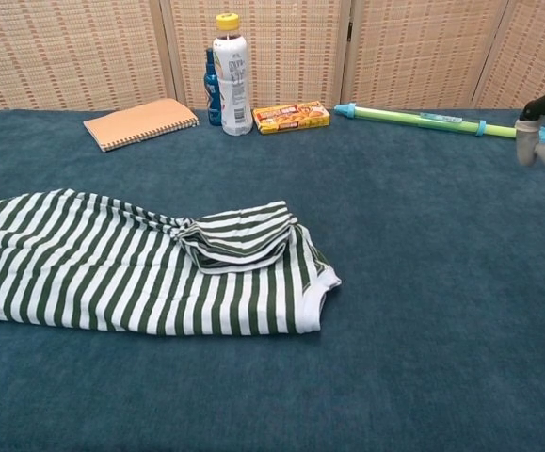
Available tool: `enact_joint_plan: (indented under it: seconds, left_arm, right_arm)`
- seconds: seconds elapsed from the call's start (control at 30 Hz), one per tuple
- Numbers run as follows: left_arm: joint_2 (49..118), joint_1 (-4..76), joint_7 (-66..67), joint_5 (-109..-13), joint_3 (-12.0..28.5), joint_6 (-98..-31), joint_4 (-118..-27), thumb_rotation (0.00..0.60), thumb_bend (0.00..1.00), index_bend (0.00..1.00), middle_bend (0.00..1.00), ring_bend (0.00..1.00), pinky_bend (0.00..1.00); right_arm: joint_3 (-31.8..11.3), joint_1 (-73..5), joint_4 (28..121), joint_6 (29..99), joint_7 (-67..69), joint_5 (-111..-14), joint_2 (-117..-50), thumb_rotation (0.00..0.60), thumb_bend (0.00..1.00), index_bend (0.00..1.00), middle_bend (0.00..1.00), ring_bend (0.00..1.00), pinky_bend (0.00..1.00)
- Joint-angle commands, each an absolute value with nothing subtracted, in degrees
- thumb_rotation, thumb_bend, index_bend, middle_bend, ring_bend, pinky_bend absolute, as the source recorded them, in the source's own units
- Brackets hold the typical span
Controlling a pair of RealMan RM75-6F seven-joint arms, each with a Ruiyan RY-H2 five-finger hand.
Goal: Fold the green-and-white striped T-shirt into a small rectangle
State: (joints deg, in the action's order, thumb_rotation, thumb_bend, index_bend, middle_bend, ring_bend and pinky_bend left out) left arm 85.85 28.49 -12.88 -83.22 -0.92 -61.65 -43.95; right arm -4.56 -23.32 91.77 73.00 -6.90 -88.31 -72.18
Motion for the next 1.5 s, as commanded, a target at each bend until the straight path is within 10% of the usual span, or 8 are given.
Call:
enact_joint_plan:
  seconds: [0.03,0.7,1.5]
  left_arm:
    - [83.84,28.54,-13.04,-82.42,0.35,-61.38,-48.69,0.600,0.55,0.64,0.84,0.78,0.92]
    - [73.20,38.19,19.98,-67.17,10.61,-55.26,-92.61,0.600,0.55,0.62,0.83,0.77,0.92]
    - [92.07,54.82,51.77,-43.43,14.18,-61.55,-97.01,0.600,0.55,0.62,0.83,0.77,0.92]
  right_arm:
    - [-4.57,-23.24,91.75,73.13,-6.83,-88.35,-72.10,0.600,0.49,0.74,0.97,1.00,1.00]
    - [-4.67,-21.25,91.11,75.59,-4.34,-88.14,-70.41,0.600,0.49,0.74,0.97,1.00,1.00]
    - [-5.43,-19.83,90.17,76.57,-1.55,-87.05,-68.85,0.600,0.49,0.74,0.97,1.00,1.00]
